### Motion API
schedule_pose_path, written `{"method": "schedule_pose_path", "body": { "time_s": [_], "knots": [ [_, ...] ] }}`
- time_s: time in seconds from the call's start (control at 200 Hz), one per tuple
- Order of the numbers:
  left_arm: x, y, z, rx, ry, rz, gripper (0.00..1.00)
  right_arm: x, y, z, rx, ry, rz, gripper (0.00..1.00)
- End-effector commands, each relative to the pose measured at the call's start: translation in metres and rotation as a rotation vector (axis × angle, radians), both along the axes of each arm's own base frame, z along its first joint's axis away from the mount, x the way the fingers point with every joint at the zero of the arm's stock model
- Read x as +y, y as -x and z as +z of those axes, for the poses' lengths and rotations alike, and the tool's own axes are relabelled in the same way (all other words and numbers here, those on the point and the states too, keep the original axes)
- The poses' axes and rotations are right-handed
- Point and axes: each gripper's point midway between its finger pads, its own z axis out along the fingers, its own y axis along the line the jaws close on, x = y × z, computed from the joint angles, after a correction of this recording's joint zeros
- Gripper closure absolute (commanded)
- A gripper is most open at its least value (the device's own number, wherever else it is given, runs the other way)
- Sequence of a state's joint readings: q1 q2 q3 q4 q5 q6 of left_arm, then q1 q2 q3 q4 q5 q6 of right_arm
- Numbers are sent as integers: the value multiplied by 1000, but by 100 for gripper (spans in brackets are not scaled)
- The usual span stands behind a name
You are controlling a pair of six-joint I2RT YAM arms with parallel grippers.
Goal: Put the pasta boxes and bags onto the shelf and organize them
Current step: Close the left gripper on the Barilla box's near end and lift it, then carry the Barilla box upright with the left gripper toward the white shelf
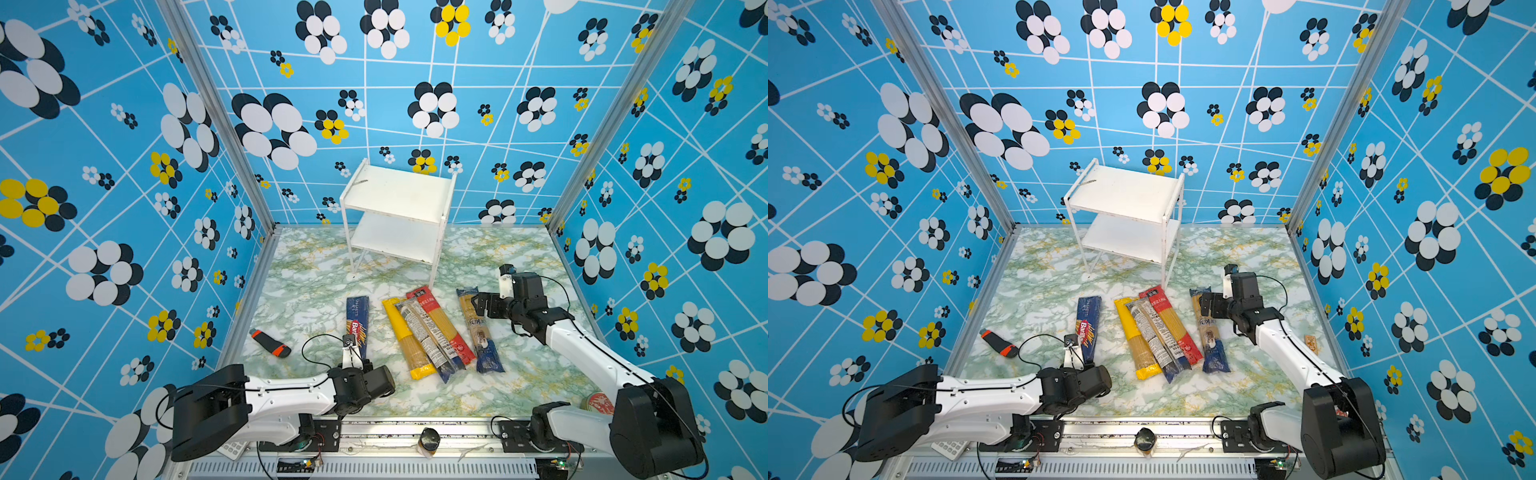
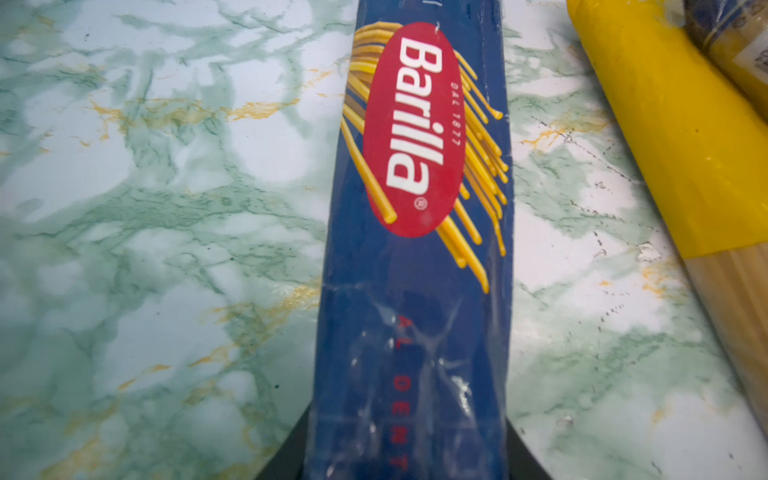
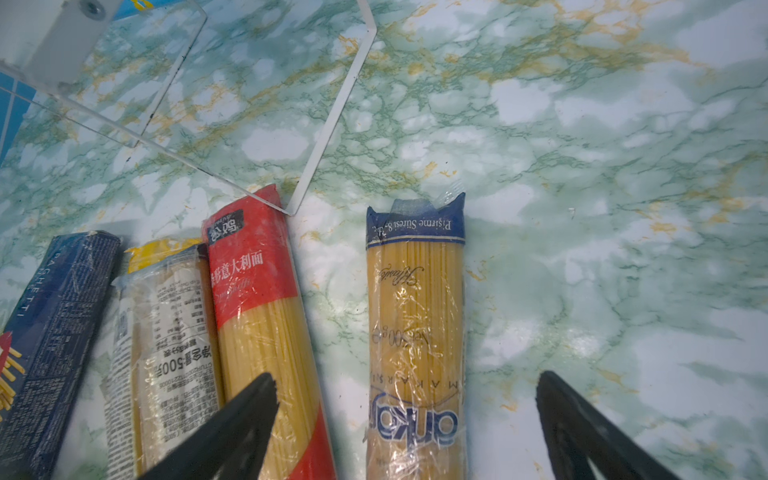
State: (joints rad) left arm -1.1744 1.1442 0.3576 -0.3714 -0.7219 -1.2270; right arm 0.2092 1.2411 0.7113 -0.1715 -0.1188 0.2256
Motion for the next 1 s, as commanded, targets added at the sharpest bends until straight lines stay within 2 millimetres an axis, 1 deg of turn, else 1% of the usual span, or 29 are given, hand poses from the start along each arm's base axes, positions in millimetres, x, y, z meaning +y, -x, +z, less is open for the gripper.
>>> {"method": "schedule_pose_path", "body": {
  "time_s": [0.0, 0.09, 0.15, 0.37, 0.495, 0.665, 0.755, 0.865, 0.995],
  "knots": [
    [18, -4, 13, -54, 1, 34, 100, 5, 0, -3, 6, -14, 10, 1],
    [22, -5, 19, -59, 66, 33, 100, 5, 0, -4, 9, -14, 10, 1],
    [24, -5, 27, -65, 107, 33, 100, 5, 1, -5, 12, -13, 11, 1],
    [30, -8, 66, -97, 186, 9, 100, 7, 0, -6, 17, -16, 11, 1],
    [27, -11, 91, -100, 180, -20, 100, 7, 0, -8, 21, -18, 12, 1],
    [13, -17, 138, -125, 182, -85, 100, 8, 0, -8, 21, -16, 13, 1],
    [13, -18, 160, -125, 164, -100, 100, 7, 0, -8, 22, -14, 12, 1],
    [17, -16, 179, -116, 147, -115, 100, 7, 0, -8, 23, -10, 13, 1],
    [11, -12, 201, -115, 174, -171, 100, 6, 1, -10, 29, -6, 12, 1]
  ]
}}
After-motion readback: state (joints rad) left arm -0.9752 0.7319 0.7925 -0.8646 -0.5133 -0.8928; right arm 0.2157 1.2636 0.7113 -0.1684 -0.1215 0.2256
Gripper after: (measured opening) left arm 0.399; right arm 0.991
